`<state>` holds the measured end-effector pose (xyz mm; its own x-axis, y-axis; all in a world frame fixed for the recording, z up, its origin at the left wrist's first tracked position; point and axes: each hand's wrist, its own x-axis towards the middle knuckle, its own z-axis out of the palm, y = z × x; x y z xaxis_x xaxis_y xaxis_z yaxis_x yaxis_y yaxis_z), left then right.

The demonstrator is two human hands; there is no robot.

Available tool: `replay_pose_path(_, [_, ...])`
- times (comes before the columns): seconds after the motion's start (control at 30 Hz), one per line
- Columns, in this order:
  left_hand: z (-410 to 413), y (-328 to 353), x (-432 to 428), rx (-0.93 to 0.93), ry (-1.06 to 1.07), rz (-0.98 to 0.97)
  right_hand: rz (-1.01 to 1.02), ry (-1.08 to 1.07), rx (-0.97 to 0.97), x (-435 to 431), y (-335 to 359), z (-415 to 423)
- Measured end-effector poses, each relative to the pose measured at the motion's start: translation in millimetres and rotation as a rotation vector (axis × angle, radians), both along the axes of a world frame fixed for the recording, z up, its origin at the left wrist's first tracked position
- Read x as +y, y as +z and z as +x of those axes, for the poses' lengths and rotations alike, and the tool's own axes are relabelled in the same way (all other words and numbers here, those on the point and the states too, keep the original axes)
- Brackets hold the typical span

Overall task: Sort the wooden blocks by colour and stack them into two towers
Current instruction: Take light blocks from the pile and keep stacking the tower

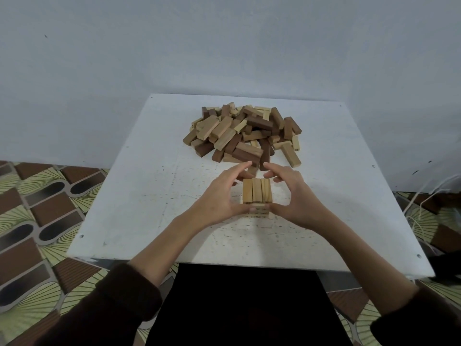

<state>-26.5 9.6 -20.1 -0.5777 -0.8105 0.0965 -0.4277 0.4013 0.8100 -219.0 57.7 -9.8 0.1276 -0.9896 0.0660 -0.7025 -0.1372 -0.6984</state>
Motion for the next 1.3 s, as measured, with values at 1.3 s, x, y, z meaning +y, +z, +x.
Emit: replay_pose_path(1.3, [-4.7,-8.5,5.7,0.037,0.066,0.140,-0.012,0.024,-0.045,-1.3,-6.6,3.7])
